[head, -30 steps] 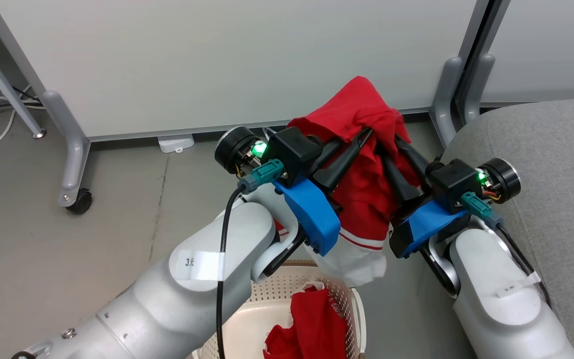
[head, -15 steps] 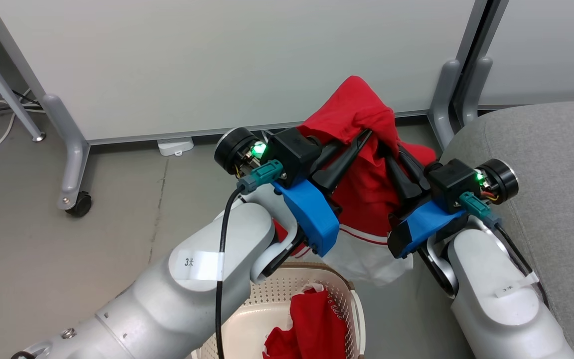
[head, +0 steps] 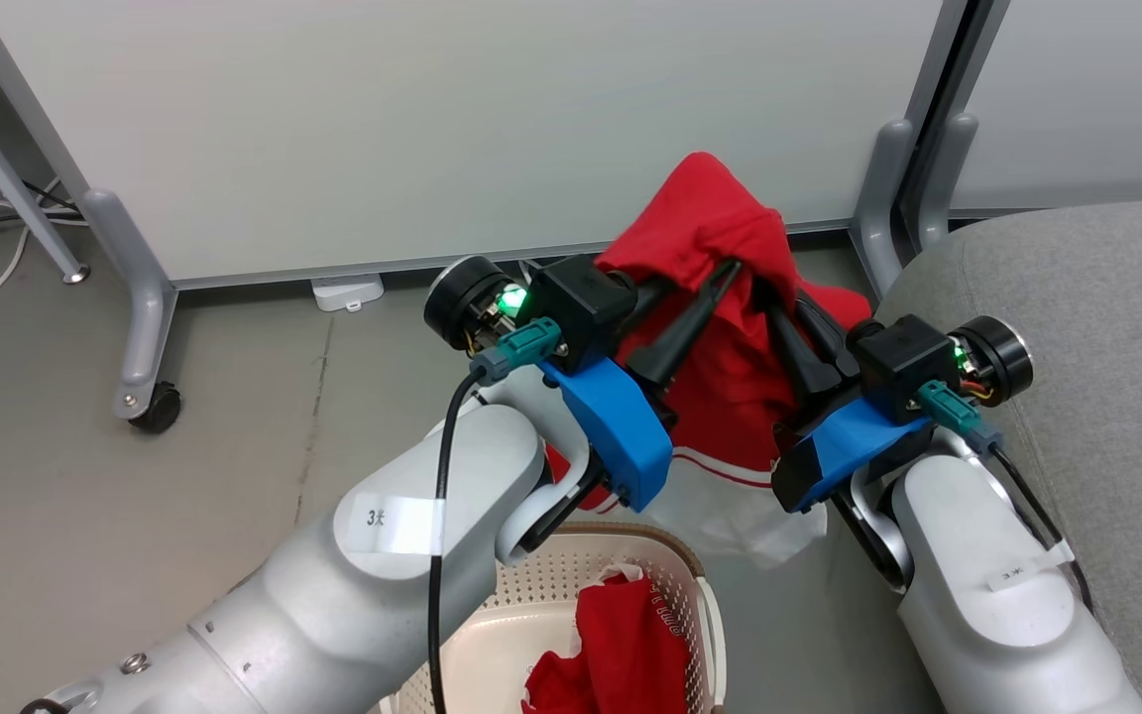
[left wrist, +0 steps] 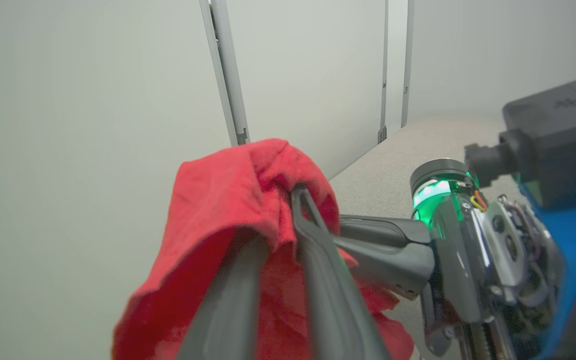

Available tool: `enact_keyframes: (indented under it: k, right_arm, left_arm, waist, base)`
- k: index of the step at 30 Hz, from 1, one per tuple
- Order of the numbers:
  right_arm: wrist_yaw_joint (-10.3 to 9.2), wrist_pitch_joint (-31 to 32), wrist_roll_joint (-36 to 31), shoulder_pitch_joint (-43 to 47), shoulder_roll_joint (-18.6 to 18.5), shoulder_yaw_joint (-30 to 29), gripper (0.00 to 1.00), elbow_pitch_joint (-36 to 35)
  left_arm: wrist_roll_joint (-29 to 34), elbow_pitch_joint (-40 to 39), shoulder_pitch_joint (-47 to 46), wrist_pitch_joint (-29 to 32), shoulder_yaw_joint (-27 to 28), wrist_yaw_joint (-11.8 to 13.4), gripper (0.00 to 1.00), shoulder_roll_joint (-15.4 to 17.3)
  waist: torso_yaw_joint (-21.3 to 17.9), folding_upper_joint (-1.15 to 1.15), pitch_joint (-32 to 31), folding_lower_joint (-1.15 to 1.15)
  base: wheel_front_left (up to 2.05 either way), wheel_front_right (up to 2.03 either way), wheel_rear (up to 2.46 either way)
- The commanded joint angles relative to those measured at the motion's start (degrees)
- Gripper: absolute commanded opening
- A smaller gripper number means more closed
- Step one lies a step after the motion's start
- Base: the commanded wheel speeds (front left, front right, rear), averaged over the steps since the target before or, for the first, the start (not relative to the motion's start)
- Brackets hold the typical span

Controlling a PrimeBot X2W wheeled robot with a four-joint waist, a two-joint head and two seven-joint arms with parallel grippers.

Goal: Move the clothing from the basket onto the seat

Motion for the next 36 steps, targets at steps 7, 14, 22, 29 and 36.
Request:
enact_keyframes:
  k: [7,14,22,29,36]
  right_arm:
    - [0.01,-0.2,0.4,0.2,0.3,-0.4,0.0,-0.5]
    - [0.01,-0.2,0.7,0.3,0.4,-1.2,0.0,-1.1]
    - [0.01,-0.2,1.0,0.5,0.5,-2.6,0.0,-2.3]
    - [0.01,-0.2,1.2,0.7,0.4,-5.4,0.0,-3.7]
    - [0.01,-0.2,1.3,1.1,0.7,-9.9,0.0,-5.4]
  left_arm:
    - [-0.1,0.1,-0.8,-0.1,-0.2,0.4,1.0,0.0]
    - [0.3,-0.3,-0.5,-0.2,-0.7,1.1,1.0,0.3]
    - [0.6,-0.7,0.1,0.1,-1.3,1.6,1.0,1.0]
    - [0.9,-1.3,0.8,0.5,-2.3,1.8,1.0,1.5]
    - [1.8,-2.1,1.2,0.7,-3.6,1.9,1.0,1.9]
  waist:
    - [-0.2,0.0,0.3,0.0]
    - [-1.1,0.0,1.3,0.0]
    - [-4.6,0.0,3.5,0.0]
    - [-9.1,0.0,5.6,0.0]
    - [-13.6,0.0,7.9,0.0]
  base:
    - [0.0,0.0,0.0]
    - [0.0,0.0,0.0]
    - [0.0,0.0,0.0]
    - [0.0,0.0,0.0]
    - [0.0,0.0,0.0]
